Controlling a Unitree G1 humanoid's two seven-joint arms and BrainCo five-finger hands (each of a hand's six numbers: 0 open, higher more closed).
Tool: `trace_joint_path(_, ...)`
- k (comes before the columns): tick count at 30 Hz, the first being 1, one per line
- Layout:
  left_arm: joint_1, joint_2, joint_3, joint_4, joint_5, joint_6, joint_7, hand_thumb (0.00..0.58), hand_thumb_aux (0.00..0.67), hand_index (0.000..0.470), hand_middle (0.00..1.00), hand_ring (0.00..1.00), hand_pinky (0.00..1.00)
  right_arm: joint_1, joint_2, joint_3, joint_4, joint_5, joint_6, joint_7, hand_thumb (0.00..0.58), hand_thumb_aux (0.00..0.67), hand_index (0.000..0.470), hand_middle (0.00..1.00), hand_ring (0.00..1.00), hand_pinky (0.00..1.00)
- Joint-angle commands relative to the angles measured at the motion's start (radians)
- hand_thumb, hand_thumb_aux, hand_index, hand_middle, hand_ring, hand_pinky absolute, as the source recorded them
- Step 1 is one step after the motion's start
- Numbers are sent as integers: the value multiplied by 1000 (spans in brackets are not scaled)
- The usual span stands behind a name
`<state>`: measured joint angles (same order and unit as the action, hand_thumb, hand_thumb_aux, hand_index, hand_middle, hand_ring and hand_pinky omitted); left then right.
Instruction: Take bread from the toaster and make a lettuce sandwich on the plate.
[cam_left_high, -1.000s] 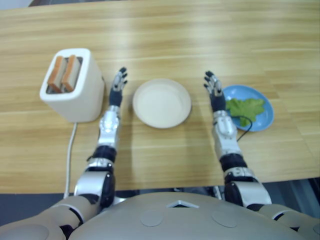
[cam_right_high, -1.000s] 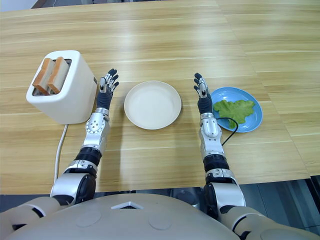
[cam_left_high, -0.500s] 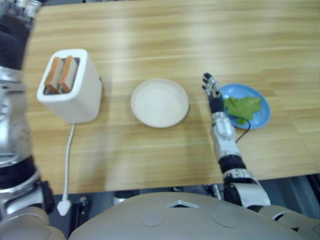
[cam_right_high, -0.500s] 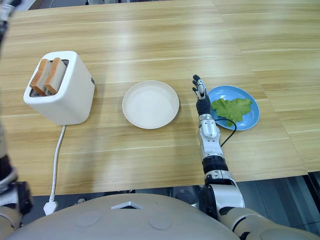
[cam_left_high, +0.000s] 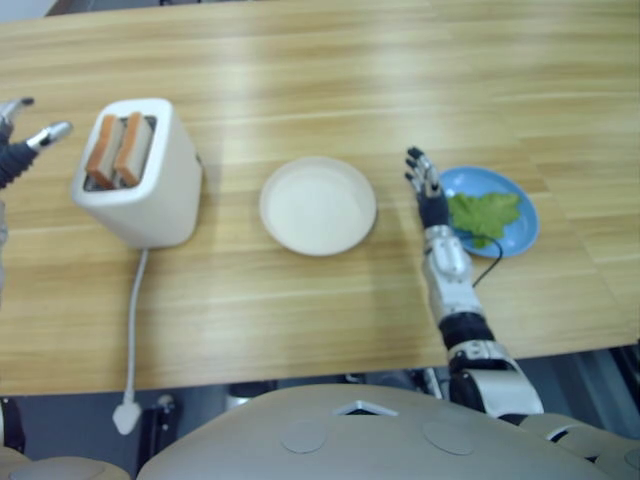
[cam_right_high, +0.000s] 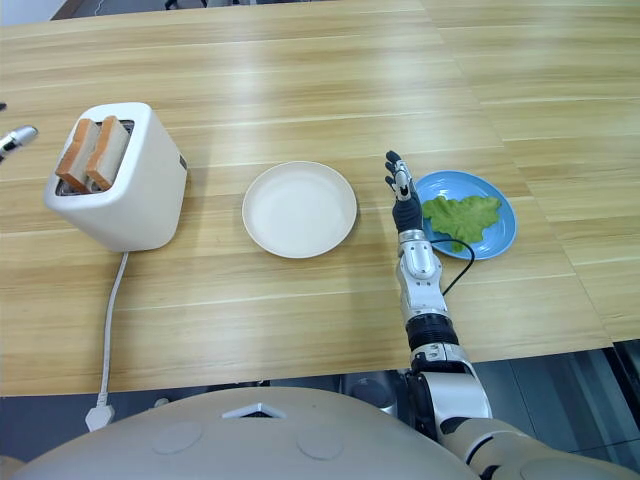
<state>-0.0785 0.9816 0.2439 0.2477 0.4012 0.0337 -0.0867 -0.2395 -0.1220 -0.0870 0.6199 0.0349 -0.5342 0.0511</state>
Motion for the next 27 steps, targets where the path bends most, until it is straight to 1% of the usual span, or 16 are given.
trace_joint_path(1, -15, 19, -38, 48, 55, -10, 20, 0, 0, 0, 0, 0, 0, 13, -3, -4, -5, -4, 18, 2, 0, 0, 0, 0, 0, 0)
trace_joint_path(7, -25, 11, -64, 62, 83, -8, 10, 0, 0, 0, 0, 0, 0, 21, 0, -1, -12, -5, 23, 0, 0, 0, 0, 0, 0, 0)
trace_joint_path(18, -18, -22, -74, -34, 72, 19, -23, 0, 0, 0, 0, 0, 0, 28, 0, 2, -10, -8, 27, -2, 0, 0, 0, 0, 0, 0)
trace_joint_path(27, -28, -32, -131, -50, 125, 38, -28, 0, 0, 0, 0, 0, 0, 34, 1, 5, -15, -11, 32, -3, 0, 0, 0, 0, 0, 0)
